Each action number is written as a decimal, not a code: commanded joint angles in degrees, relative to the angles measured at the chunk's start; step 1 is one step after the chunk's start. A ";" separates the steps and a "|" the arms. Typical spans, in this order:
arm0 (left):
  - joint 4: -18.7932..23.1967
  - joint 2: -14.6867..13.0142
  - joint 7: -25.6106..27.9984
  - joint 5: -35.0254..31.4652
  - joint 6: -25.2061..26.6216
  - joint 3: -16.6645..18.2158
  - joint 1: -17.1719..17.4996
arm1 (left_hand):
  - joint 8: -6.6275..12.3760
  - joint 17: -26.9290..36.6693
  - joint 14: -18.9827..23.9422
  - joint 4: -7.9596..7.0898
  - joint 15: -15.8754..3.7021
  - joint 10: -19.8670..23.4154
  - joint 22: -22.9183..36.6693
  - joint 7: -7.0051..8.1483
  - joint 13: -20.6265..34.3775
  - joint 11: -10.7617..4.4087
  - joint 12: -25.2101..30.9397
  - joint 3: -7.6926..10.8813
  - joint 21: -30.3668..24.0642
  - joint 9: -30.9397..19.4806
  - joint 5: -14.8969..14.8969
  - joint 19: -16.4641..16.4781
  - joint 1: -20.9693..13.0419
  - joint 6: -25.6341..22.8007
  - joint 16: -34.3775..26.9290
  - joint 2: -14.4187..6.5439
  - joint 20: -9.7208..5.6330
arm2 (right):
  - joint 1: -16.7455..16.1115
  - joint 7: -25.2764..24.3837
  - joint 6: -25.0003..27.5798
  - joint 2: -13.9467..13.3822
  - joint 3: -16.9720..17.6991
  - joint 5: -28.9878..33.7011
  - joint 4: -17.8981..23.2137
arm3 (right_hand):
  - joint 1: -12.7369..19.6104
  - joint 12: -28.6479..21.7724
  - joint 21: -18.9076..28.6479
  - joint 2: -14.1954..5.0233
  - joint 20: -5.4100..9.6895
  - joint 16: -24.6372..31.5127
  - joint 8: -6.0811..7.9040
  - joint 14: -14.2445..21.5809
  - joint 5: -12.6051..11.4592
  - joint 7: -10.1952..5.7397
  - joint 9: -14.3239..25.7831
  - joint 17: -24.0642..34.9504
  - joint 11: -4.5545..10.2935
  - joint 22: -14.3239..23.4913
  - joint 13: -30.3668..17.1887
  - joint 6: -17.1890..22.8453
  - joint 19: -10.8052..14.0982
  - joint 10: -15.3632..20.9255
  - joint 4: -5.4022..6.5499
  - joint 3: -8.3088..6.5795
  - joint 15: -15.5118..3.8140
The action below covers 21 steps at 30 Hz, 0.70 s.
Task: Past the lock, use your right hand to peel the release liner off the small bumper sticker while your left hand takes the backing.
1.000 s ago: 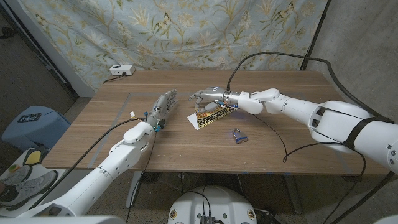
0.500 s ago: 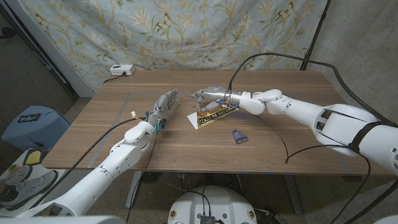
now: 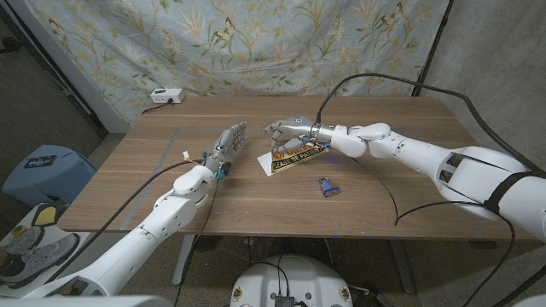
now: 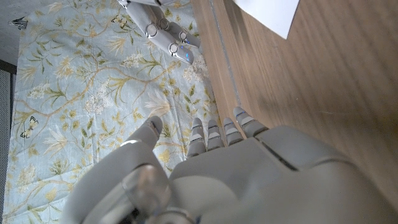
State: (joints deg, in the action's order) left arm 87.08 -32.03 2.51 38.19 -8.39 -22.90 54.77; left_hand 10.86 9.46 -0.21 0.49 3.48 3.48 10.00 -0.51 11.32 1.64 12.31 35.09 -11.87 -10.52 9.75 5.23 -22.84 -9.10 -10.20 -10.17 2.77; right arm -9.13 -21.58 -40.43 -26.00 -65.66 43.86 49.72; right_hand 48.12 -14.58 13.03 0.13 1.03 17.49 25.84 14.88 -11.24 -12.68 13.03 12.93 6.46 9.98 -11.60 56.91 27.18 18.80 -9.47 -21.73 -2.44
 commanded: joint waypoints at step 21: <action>2.81 -2.32 0.80 -4.02 2.62 -1.87 -1.70 | 0.89 0.21 2.41 8.97 0.44 1.66 0.09 0.96 -0.09 -0.07 0.46 5.96 0.01 -0.09 4.68 1.90 -10.12 -2.76 -0.48 -0.55 1.39 | -2.68 1.06 1.21 -3.27 4.19 1.19 6.20 | 0.82 0.38 0.05 -0.01 0.24 0.54 0.32 0.41 -0.37 0.00 -0.15 0.24 0.09 0.33 -0.13 0.53 0.49 0.38 0.15 0.36 -4.42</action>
State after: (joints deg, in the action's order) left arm 87.68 -32.26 2.44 36.89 -7.16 -24.06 53.53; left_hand 11.23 9.46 1.19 7.83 3.83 4.03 9.92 0.20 11.18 1.74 12.31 39.86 -11.65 -10.39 13.36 6.22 -30.62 -10.51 -10.20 -10.67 4.13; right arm -10.88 -20.76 -39.37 -28.30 -62.78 44.75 53.88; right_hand 48.34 -14.58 13.02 -0.10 1.03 17.49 25.84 14.87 -11.24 -12.48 12.77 12.92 6.46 9.98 -11.60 57.12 27.18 18.80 -9.29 -21.56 -2.43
